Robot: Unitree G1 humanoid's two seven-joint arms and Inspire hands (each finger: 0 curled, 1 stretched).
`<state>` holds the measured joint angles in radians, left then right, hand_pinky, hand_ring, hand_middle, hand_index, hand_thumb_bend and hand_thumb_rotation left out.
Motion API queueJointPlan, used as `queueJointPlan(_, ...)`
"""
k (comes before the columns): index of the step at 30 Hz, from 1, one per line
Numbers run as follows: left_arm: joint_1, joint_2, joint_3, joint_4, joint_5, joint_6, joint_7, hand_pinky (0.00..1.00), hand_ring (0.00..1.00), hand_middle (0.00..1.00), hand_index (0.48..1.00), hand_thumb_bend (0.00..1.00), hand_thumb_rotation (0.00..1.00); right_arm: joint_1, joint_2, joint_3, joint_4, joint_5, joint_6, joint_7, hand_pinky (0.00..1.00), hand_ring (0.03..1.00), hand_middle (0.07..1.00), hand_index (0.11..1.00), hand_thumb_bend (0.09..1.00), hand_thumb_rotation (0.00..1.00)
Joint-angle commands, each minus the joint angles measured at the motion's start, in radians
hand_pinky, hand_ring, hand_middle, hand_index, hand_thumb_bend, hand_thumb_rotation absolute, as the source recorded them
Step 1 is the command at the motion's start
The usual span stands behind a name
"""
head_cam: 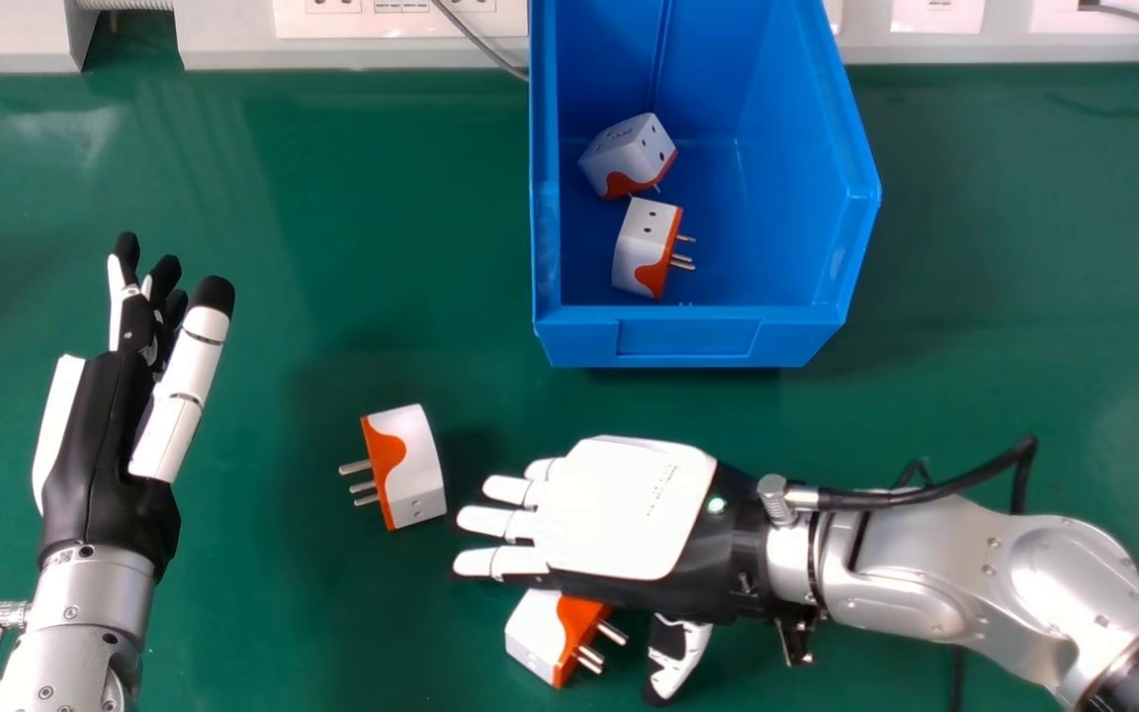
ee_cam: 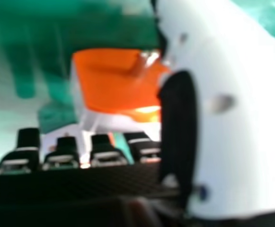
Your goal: Pick all objects and put in blue box
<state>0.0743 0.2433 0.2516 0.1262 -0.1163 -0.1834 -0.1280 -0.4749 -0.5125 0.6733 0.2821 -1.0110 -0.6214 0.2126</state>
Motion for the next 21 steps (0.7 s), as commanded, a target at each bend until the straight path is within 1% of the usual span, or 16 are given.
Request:
queueJointPlan(1,0.002,-0.001,-0.004,-0.034,0.007,-0.005,0.003,1.00,1.00,1.00,1.000,0.55,0.81,-0.028,-0.002,0.005,0.028,-0.046,0.033,-0.013,0.89,0.980,0.979,0.894,0.347,0.01)
queueJointPlan(6,0.003,0.000,-0.002,-0.039,0.004,-0.001,0.002,1.00,1.00,1.00,1.000,0.55,0.81,-0.020,-0.001,0.011,0.019,-0.058,0.052,-0.023,0.89,0.978,0.976,0.894,0.371,0.00)
queueJointPlan(9,0.002,0.000,0.000,-0.037,0.003,0.002,0.002,1.00,1.00,1.00,1.000,0.54,0.81,-0.018,0.001,0.015,0.019,-0.066,0.058,-0.027,0.88,0.975,0.972,0.893,0.395,0.00)
queueJointPlan(13,0.004,-0.001,0.001,-0.043,0.000,0.006,0.002,1.00,1.00,1.00,1.000,0.53,0.81,-0.023,0.004,0.026,0.038,-0.075,0.065,-0.044,0.87,0.970,0.964,0.893,0.420,0.00)
queueJointPlan(16,0.004,-0.002,0.002,-0.052,-0.001,0.016,0.005,1.00,1.00,1.00,1.000,0.52,0.81,-0.027,0.004,0.032,0.055,-0.073,0.068,-0.060,0.85,0.956,0.956,0.891,0.434,0.00)
queueJointPlan(18,0.007,-0.005,0.001,-0.061,-0.001,0.022,0.007,1.00,1.00,1.00,1.000,0.52,0.81,-0.024,0.003,0.034,0.062,-0.070,0.071,-0.066,0.84,0.948,0.950,0.889,0.422,0.00)
queueJointPlan(21,0.011,-0.007,-0.001,-0.069,0.003,0.024,0.009,1.00,1.00,1.00,1.000,0.52,0.81,-0.020,0.003,0.038,0.070,-0.069,0.075,-0.072,0.83,0.941,0.946,0.886,0.405,0.00)
